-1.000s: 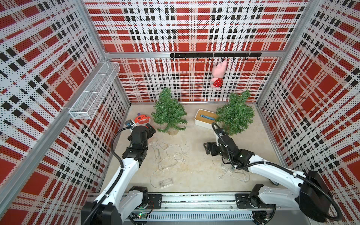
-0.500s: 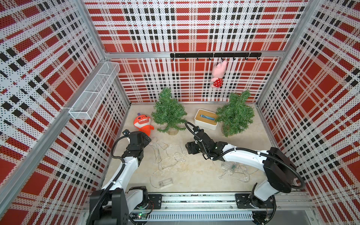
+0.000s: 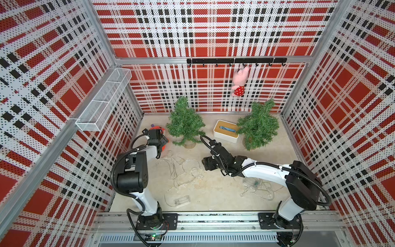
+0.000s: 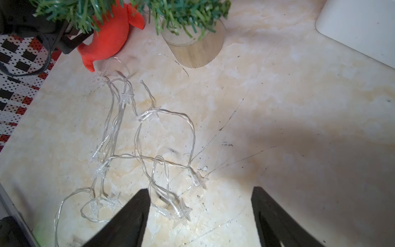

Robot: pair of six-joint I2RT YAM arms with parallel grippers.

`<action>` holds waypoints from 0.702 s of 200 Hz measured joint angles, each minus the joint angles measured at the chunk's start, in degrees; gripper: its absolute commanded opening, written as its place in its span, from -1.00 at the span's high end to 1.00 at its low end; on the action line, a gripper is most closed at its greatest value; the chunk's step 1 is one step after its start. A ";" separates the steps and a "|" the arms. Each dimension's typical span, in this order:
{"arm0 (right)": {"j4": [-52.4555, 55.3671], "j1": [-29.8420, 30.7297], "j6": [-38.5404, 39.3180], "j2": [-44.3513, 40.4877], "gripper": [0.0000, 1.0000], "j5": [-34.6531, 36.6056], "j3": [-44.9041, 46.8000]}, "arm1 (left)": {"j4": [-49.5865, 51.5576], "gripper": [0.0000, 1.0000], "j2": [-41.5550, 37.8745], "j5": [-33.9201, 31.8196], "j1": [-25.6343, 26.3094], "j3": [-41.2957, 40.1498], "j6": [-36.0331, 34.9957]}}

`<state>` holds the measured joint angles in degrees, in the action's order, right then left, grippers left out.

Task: Wrap string light around the christmas tree
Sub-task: Move the distractor to the center of the board.

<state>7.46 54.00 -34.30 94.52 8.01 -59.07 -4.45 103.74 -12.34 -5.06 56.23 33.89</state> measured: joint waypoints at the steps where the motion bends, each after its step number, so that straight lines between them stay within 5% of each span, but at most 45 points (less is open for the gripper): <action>1: 0.00 0.00 0.00 0.00 -0.54 -0.02 0.02 | 0.11 -0.64 0.39 0.02 0.00 0.52 -0.02; 47: 0.13 0.13 0.87 0.00 -0.49 -0.46 0.15 | 1.86 -0.77 3.61 -0.52 0.00 9.97 -2.58; 96: 2.67 1.25 3.69 0.02 -0.52 -1.62 -0.66 | 8.90 -0.84 -19.32 -4.02 1.57 -7.21 -2.67; 140: 3.28 1.92 5.22 0.85 -0.52 -2.62 -3.28 | 11.47 -0.91 -35.52 -7.93 10.86 -18.47 -1.55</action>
<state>10.74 55.92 -29.08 95.37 5.39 -62.35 7.03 68.23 -20.27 5.80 37.76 32.34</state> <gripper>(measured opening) 0.758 0.954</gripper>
